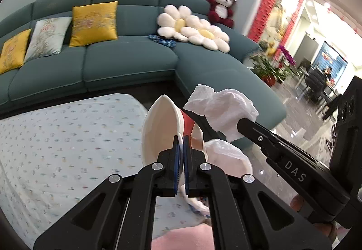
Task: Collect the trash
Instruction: 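Carry the cup and tissue over the bin with both tools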
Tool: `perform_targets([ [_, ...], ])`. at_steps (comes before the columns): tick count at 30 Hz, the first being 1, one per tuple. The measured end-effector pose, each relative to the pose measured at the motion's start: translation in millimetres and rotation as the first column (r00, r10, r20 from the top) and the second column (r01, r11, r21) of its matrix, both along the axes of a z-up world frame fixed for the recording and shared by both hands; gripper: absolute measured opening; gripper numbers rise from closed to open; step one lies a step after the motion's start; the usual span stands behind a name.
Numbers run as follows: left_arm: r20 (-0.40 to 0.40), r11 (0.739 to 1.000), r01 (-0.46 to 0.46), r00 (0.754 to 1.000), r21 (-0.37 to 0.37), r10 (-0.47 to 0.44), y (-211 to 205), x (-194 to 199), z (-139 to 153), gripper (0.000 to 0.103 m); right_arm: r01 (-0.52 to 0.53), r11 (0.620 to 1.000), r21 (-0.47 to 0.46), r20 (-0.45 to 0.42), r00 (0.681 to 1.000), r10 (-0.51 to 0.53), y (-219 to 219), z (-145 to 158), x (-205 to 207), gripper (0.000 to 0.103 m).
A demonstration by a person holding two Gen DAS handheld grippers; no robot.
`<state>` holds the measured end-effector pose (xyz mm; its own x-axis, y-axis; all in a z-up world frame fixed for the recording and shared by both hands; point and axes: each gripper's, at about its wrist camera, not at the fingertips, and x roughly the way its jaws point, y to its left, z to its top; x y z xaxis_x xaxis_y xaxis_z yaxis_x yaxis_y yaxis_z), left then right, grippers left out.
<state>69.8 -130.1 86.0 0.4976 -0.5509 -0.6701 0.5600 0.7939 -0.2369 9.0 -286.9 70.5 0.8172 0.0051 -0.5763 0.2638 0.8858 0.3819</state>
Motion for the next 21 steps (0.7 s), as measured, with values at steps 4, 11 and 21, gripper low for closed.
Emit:
perform_targets([
  [4, -0.002, 0.999, 0.046, 0.999, 0.014, -0.046, -26, -14, -4, 0.003, 0.049, 0.999, 0.014, -0.001, 0.999, -0.049, -28, -5, -25, 0.005],
  [11, -0.021, 0.995, 0.097, 0.995, 0.027, -0.096, -59, -29, -16, 0.003, 0.112, 0.993, 0.039, -0.022, 0.994, -0.111, -62, -22, -50, 0.005],
  [21, -0.069, 0.989, 0.136, 0.989, 0.064, -0.131, -86, -35, -42, 0.003, 0.164, 0.983, 0.077, -0.069, 0.985, -0.159, -90, -56, -64, 0.005],
])
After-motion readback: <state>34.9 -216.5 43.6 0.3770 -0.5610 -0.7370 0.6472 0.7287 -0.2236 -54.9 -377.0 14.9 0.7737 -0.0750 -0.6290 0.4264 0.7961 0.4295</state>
